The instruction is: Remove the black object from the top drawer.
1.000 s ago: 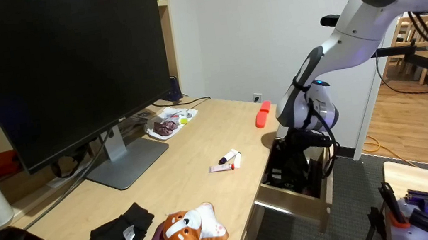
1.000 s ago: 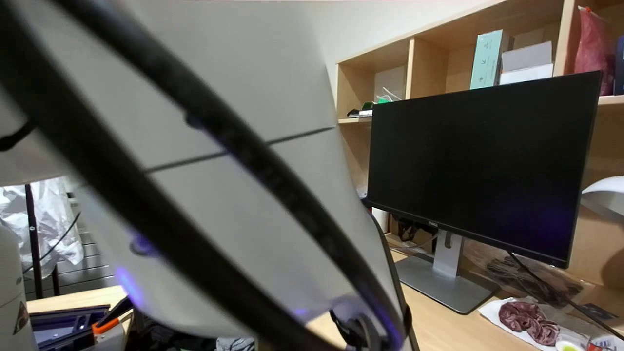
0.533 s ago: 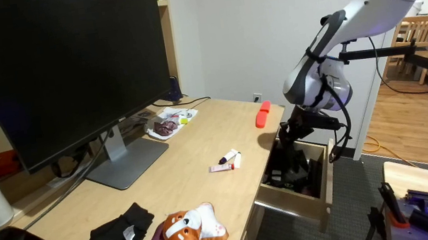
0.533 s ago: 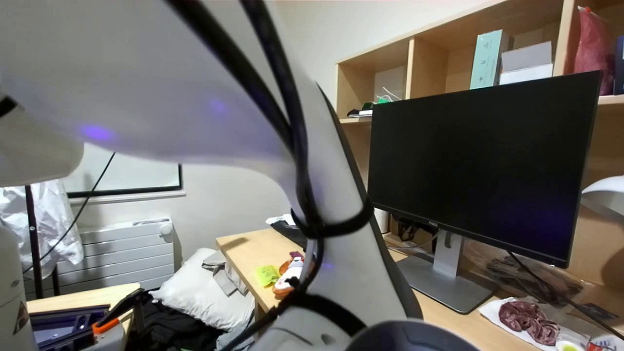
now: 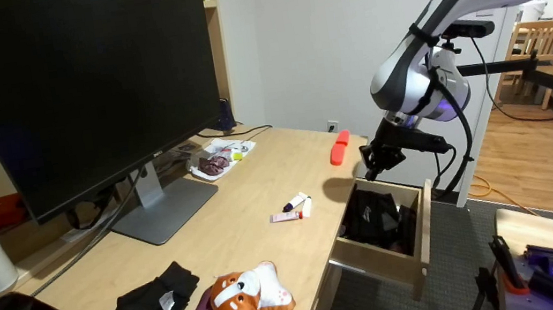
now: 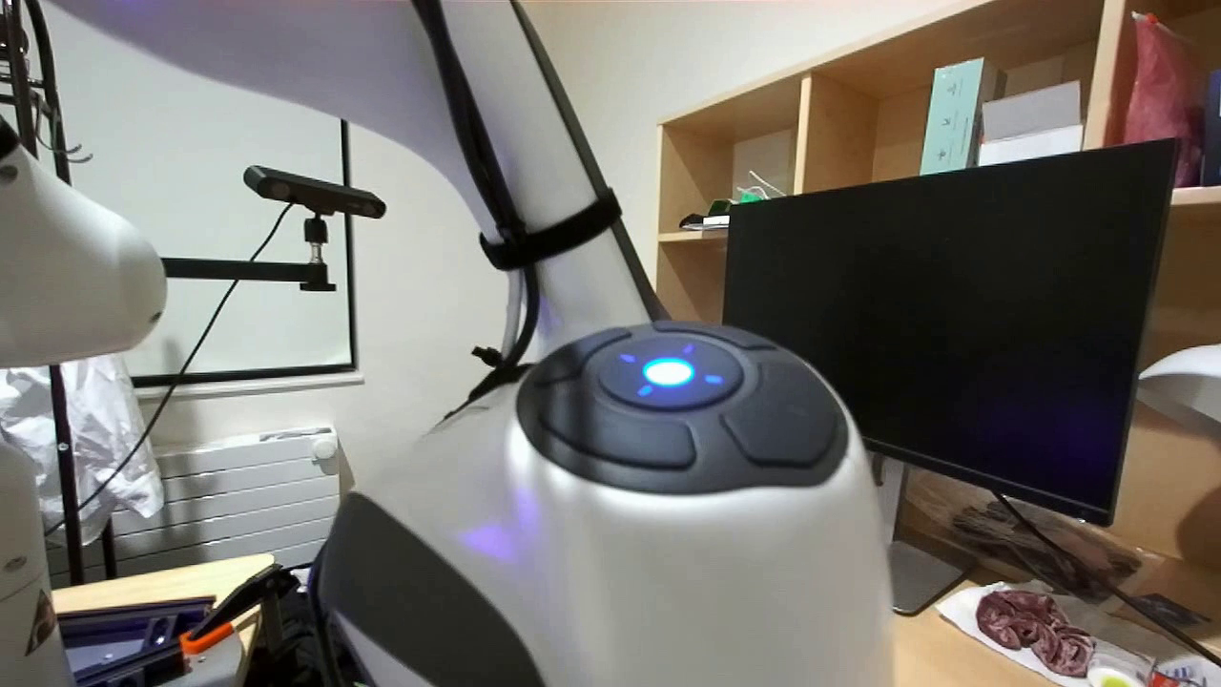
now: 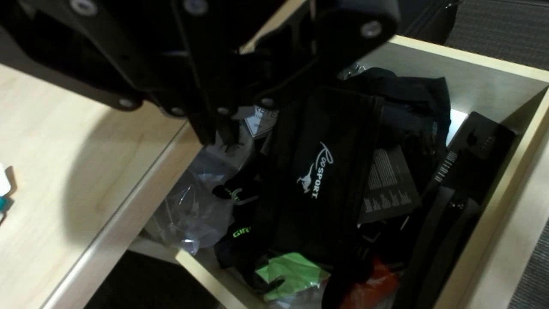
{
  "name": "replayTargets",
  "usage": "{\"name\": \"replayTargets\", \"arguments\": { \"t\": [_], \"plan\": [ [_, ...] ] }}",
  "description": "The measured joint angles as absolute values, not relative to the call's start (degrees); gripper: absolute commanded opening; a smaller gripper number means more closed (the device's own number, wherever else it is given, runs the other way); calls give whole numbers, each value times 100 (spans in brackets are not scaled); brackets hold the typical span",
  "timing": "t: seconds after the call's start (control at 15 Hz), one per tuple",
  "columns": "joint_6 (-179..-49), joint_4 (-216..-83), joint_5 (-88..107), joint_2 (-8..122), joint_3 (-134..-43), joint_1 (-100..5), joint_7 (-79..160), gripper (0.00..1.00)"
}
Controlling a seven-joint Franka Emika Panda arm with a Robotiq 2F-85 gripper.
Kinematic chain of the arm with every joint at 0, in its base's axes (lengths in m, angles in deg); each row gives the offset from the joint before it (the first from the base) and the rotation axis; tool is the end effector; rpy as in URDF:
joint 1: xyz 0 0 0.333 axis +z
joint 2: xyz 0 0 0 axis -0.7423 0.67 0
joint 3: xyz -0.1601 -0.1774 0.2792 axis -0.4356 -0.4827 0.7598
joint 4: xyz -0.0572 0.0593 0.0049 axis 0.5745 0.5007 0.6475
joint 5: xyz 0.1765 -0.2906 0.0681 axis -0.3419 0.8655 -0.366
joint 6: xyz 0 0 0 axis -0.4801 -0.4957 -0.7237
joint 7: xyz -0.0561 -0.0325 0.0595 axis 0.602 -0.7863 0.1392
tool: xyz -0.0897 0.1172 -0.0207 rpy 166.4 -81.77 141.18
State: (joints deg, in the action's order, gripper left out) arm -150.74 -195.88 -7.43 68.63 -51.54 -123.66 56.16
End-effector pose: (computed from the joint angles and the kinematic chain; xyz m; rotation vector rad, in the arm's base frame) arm 0.3683 -0.3506 0.2014 -2.6267 1.2166 -0.3561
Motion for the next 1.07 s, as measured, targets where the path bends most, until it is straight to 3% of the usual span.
{"name": "replayTargets", "arguments": {
  "t": [0.13,0.73,0.87,1.07],
  "plan": [
    [-15088,-19737,-743,6746,-5174,-12322,5616,35],
    [-15945,-19685,-689,7389,-6490,-11178,5542,92],
    [-16084,-19492,-640,7747,-6489,-11144,5502,100],
    [-16476,-19026,-566,8390,-6528,-11019,5294,100]
  ]
}}
